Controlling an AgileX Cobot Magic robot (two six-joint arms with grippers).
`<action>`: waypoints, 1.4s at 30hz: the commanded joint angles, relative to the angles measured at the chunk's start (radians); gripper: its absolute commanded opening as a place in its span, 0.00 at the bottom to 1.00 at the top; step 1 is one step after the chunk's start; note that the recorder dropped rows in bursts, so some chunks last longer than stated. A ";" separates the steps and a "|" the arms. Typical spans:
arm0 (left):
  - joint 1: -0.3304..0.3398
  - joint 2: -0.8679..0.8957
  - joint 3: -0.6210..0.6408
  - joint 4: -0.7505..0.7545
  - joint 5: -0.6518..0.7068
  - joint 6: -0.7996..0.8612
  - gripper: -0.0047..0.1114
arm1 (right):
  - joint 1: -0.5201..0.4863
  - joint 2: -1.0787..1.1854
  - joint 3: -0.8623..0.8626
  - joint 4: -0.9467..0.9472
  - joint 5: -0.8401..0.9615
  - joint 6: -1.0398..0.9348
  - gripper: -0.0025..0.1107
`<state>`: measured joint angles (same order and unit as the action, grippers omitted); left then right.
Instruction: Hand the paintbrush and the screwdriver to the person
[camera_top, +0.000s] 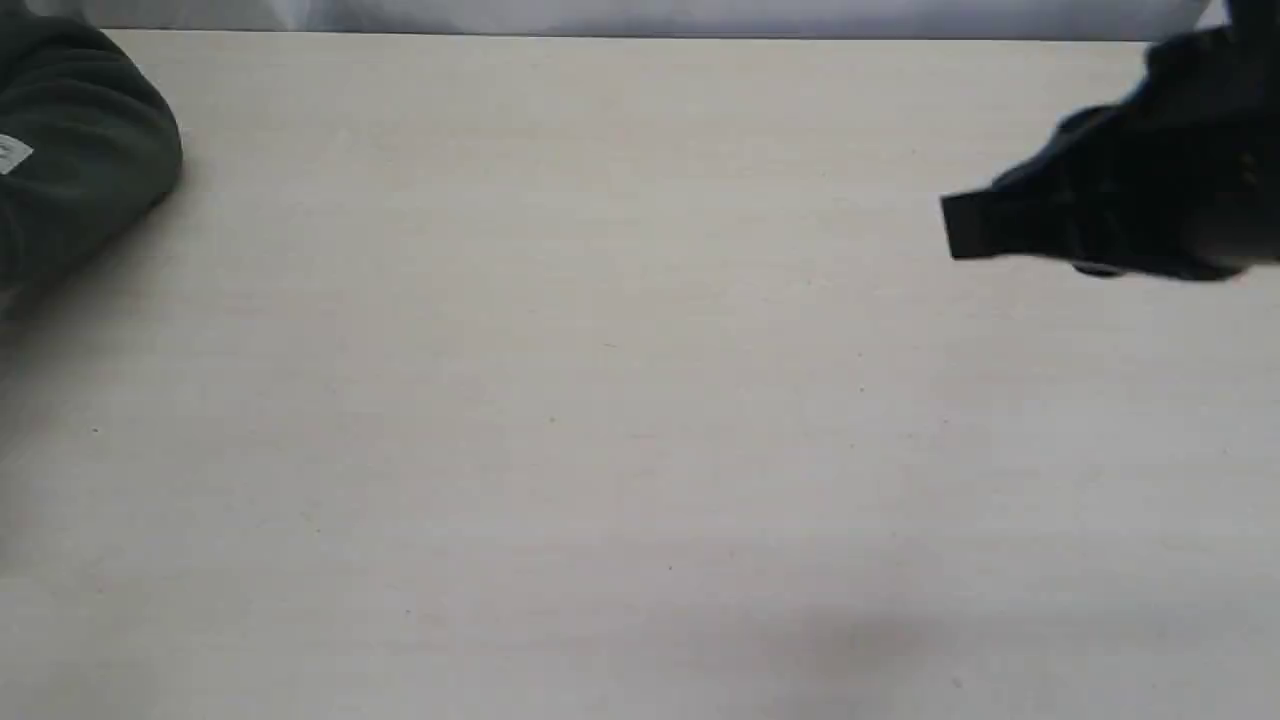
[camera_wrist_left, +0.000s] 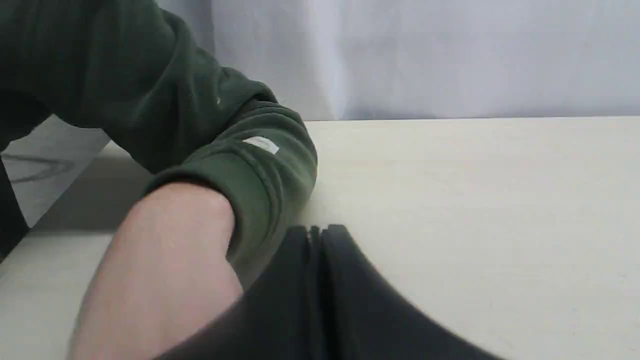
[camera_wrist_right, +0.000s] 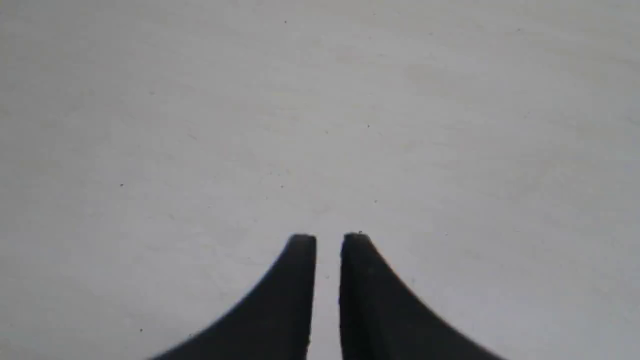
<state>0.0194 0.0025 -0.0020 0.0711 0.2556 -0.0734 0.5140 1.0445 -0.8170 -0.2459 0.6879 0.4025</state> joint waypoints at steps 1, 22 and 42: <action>-0.008 -0.002 0.002 -0.002 -0.006 -0.002 0.04 | 0.000 -0.160 0.112 0.049 -0.032 0.009 0.11; -0.008 -0.002 0.002 -0.002 -0.006 -0.002 0.04 | 0.000 -0.964 0.565 0.227 -0.369 0.001 0.11; -0.008 -0.002 0.002 -0.004 -0.006 -0.002 0.04 | 0.000 -1.045 0.817 0.158 -0.634 -0.159 0.11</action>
<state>0.0194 0.0025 -0.0020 0.0711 0.2556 -0.0734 0.5140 0.0059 -0.0037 -0.0511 0.0563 0.2608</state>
